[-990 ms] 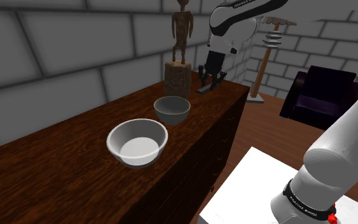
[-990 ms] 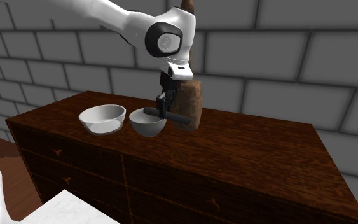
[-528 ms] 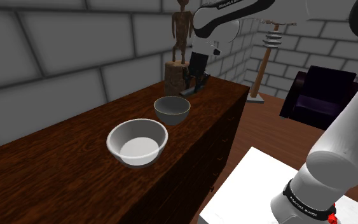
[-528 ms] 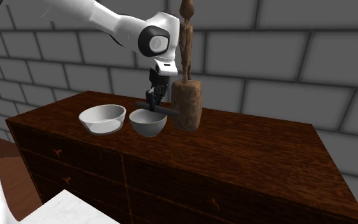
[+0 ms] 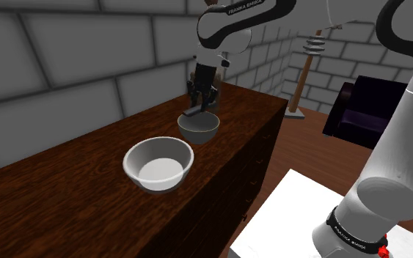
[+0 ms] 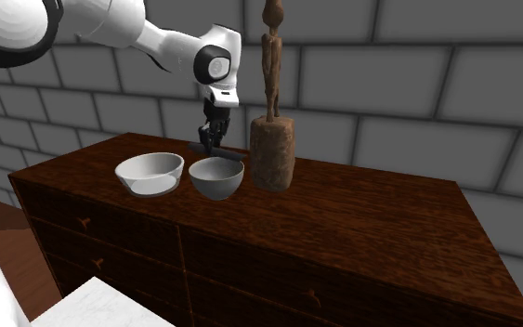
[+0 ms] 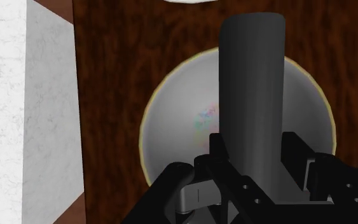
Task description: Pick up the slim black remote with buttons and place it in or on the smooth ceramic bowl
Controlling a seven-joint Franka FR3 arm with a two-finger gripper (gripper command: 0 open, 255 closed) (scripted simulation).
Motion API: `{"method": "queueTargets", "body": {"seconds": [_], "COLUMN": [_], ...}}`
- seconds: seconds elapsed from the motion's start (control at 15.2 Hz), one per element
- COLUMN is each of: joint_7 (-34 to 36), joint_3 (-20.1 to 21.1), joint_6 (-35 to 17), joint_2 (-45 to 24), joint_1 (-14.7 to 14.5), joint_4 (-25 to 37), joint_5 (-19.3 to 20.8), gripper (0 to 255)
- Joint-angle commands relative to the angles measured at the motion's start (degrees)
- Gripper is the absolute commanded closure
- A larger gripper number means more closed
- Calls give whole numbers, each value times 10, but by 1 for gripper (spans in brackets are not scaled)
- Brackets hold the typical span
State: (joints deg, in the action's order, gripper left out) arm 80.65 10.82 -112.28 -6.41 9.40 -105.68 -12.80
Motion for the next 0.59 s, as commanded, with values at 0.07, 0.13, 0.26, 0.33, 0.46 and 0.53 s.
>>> {"method": "queueTargets", "body": {"seconds": [0.07,0.13,0.26,0.33,0.46,0.53], "joint_7": [2,1,-2,-3,-6,-7], "joint_3": [2,2,3,3,3,3], "joint_6": [-20,-27,-41,-48,-62,-69], "joint_2": [-8,-10,-15,-17,-22,-25], "joint_1": [-3,-3,-4,-4,-5,-5], "joint_4": [-10,-15,-25,-30,-39,-44], "joint_5": [0,0,-1,-1,-2,-2], "gripper": [255,255,255,255,255,255]}}
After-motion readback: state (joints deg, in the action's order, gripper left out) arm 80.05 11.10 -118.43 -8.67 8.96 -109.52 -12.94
